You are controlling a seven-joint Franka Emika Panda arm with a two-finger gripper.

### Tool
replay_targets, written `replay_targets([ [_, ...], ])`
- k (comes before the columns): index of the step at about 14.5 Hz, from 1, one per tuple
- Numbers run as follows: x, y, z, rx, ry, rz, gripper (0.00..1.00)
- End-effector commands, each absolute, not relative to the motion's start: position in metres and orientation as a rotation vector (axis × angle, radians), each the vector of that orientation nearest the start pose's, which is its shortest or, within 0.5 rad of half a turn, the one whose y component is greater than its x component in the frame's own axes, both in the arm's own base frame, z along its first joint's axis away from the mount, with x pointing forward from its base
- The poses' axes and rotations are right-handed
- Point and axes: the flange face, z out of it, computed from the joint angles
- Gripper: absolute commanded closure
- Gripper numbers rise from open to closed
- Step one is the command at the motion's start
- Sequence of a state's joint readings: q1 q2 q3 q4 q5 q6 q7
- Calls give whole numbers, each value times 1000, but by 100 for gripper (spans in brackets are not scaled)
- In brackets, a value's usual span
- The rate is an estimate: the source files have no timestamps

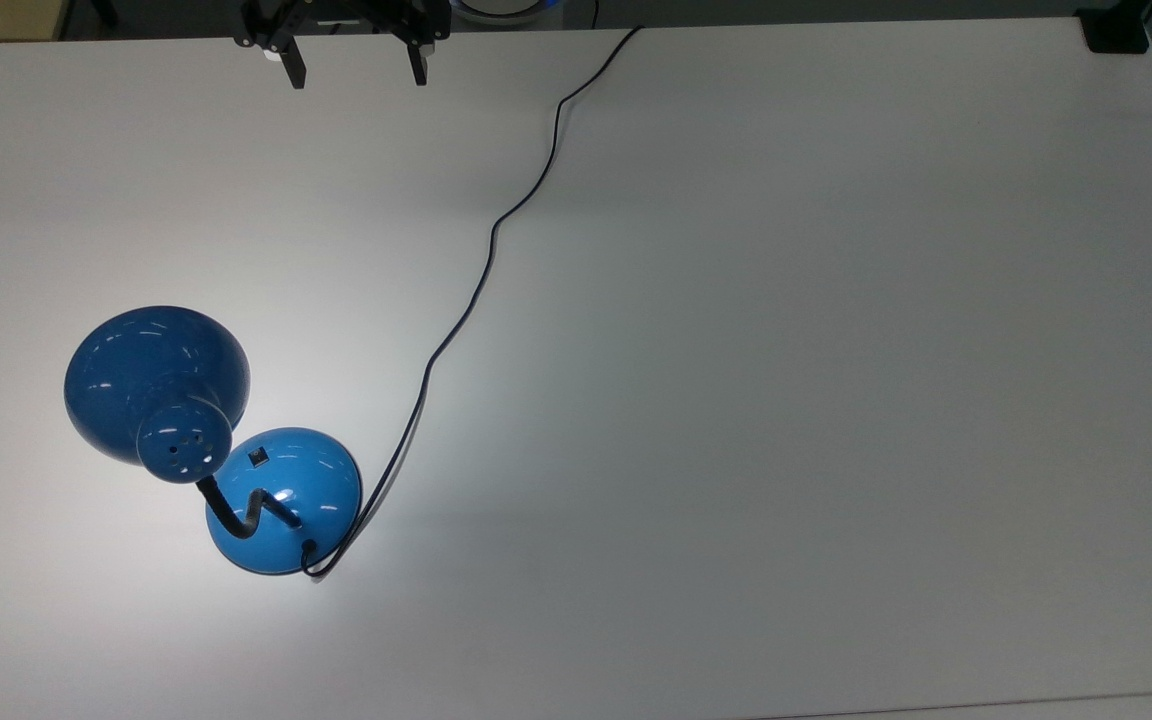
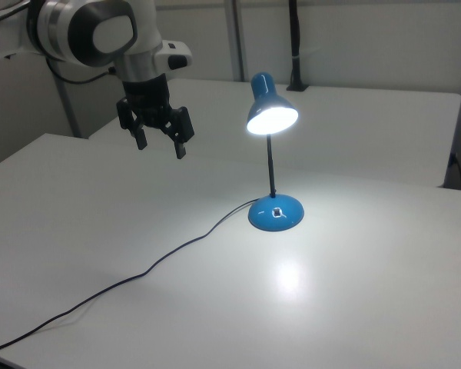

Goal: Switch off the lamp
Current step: 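Move the gripper down toward the switch on the blue lamp base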

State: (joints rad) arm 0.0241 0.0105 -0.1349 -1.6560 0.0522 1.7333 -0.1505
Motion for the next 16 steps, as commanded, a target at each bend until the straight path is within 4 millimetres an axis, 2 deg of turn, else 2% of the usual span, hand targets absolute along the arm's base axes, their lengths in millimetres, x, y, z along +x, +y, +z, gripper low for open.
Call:
replay_targets([
  [1,564,-54,593,-3103,-56,-103,0],
  [7,562,-61,593,-3103,-41,-99,0],
  [9,562,-81,591,-3106,-117,-100,0],
  [12,574,-110,557,-3075,-556,-35,0],
  [13,585,-119,544,-3077,-606,-62,0],
  [14,602,-135,529,-3117,-593,-181,0],
  [15,620,-143,508,-3143,-572,-264,0],
  [16,632,-163,485,-3161,-514,-317,11],
])
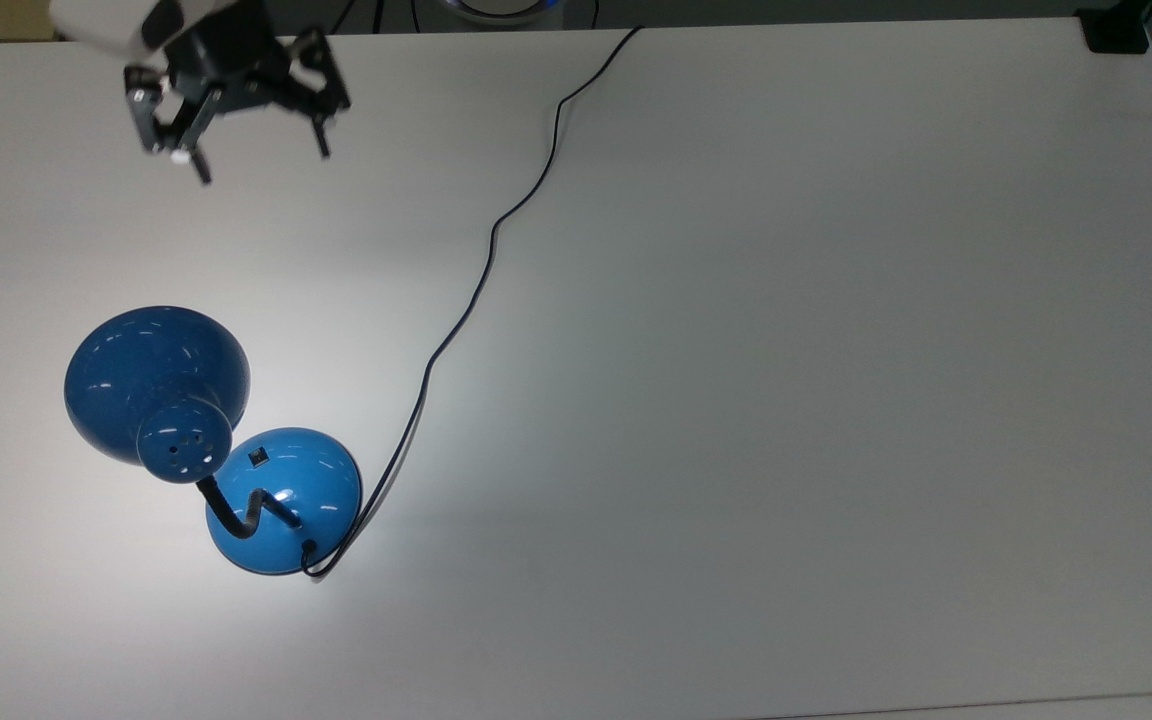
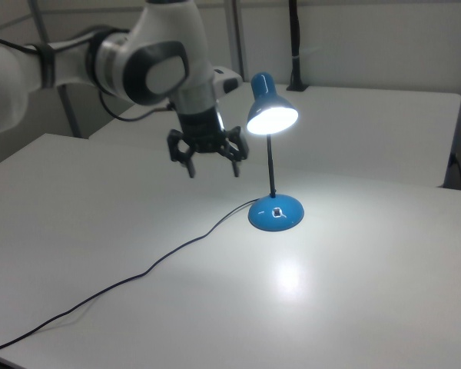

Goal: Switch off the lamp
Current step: 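Move the gripper down toward the switch on the blue lamp base, then press the switch on the lamp base with the gripper fingertips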

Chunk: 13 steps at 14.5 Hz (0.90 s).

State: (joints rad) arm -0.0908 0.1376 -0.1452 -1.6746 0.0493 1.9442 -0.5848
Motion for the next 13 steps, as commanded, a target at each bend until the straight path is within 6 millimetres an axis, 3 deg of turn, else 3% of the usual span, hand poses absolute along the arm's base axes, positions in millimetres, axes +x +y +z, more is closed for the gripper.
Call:
replay_targets([
  [1,641,-175,468,-3149,-440,-395,41],
  [2,655,-176,452,-3108,-362,-507,82],
  [3,662,-178,442,-3087,-309,-576,100],
  [6,680,-181,395,-3066,-211,-689,100],
  [8,694,-165,372,-3040,-173,-813,100],
  [10,699,-164,351,-3030,-124,-870,100],
  [13,701,-164,337,-3027,-92,-916,100],
])
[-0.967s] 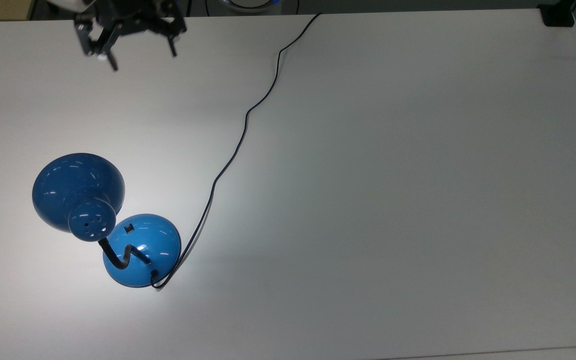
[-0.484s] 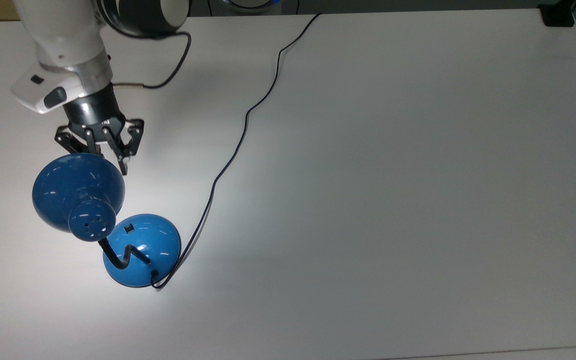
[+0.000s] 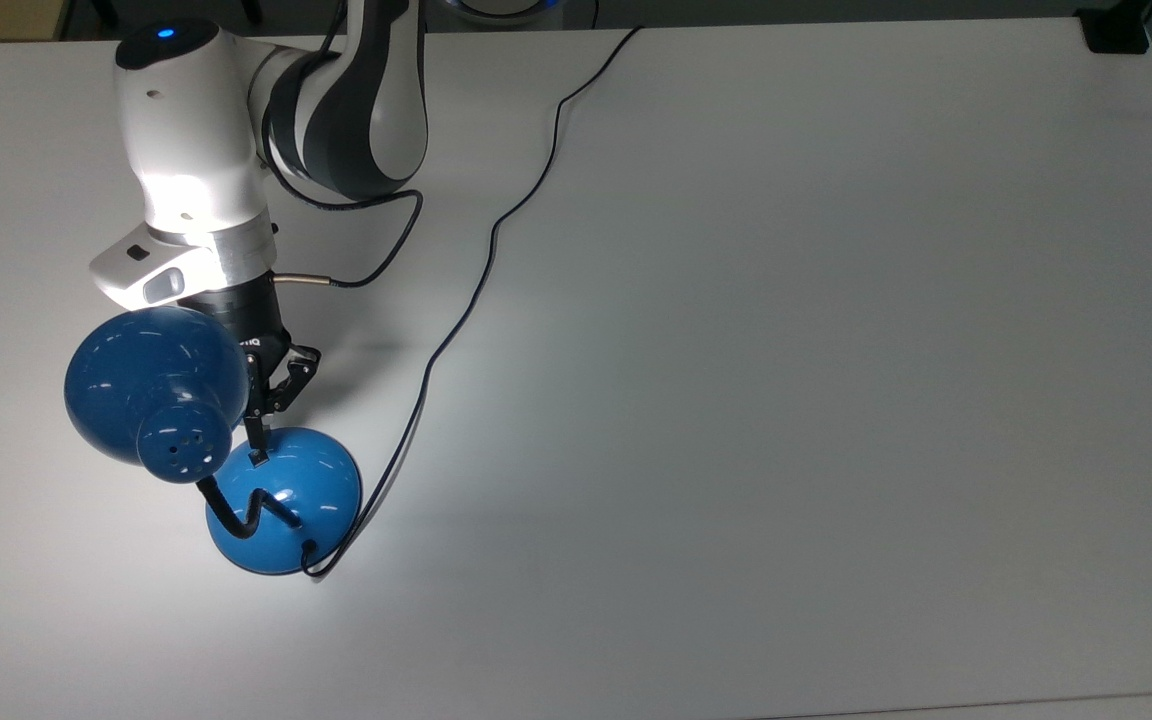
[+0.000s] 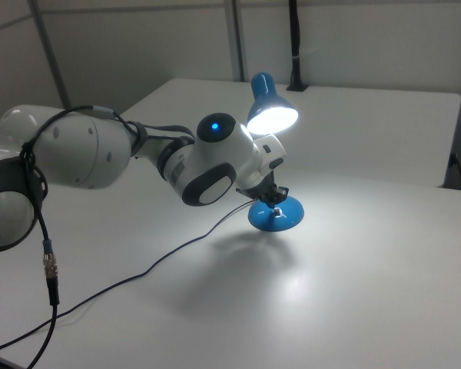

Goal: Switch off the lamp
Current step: 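Press the switch on the lamp base with the gripper fingertips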

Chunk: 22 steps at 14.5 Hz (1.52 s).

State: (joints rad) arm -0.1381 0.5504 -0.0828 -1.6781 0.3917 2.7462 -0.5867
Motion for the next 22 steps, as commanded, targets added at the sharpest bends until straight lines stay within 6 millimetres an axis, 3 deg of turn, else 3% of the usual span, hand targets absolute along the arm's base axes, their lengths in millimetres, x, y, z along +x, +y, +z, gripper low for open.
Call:
replay_targets([
  [1,701,-165,337,-3026,-88,-920,100],
  [7,701,-169,323,-3038,-93,-892,100],
  [11,700,-174,324,-3043,-84,-916,100],
  [13,700,-175,313,-3046,-78,-896,100],
  [19,700,-175,311,-3048,-79,-891,100],
  [20,698,-177,314,-3049,-79,-888,100],
  [22,672,-186,323,-3068,-139,-849,100],
])
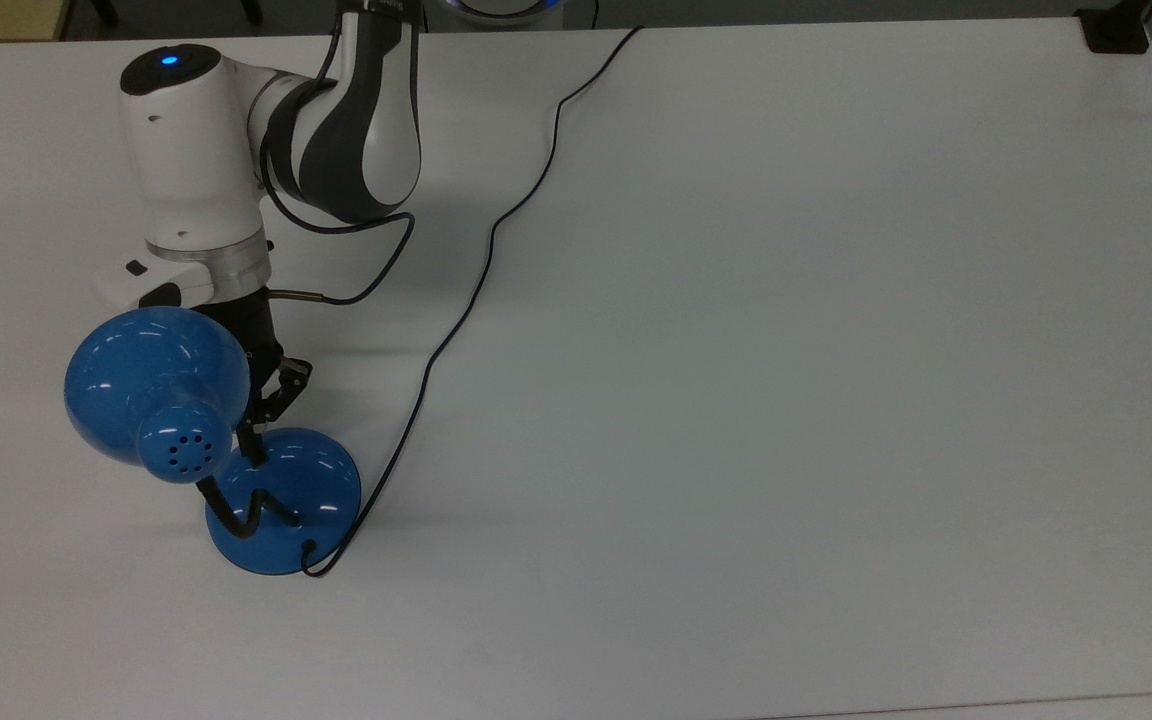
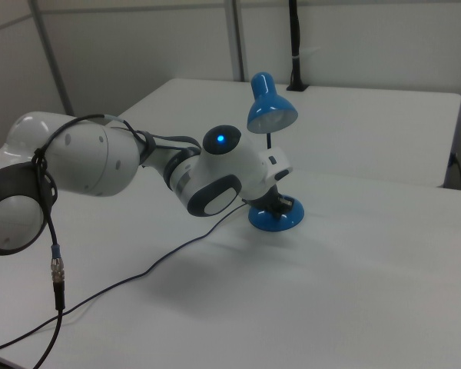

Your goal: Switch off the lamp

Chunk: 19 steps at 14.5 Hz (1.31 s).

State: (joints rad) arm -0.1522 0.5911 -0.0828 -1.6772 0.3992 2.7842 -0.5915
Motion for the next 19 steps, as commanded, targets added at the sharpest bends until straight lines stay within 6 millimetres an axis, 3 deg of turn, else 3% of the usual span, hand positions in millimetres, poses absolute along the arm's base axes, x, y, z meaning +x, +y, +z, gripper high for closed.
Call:
replay_targets([
  [1,662,-187,329,-3065,-167,-815,100],
  [3,643,-187,356,-3015,-214,-631,100],
  [4,623,-200,383,-3016,-278,-446,76],
  [6,604,-199,410,-3022,-370,-286,51],
  [8,582,-192,441,-2999,-435,-125,0],
  [9,575,-185,459,-2988,-444,-83,0],
  [12,557,-162,523,-2986,-259,-19,0],
  [14,541,-141,555,-3034,-290,25,0],
  [17,531,-105,601,-3082,-171,-50,0],
  [19,541,-78,602,-3085,-107,-83,0],
])
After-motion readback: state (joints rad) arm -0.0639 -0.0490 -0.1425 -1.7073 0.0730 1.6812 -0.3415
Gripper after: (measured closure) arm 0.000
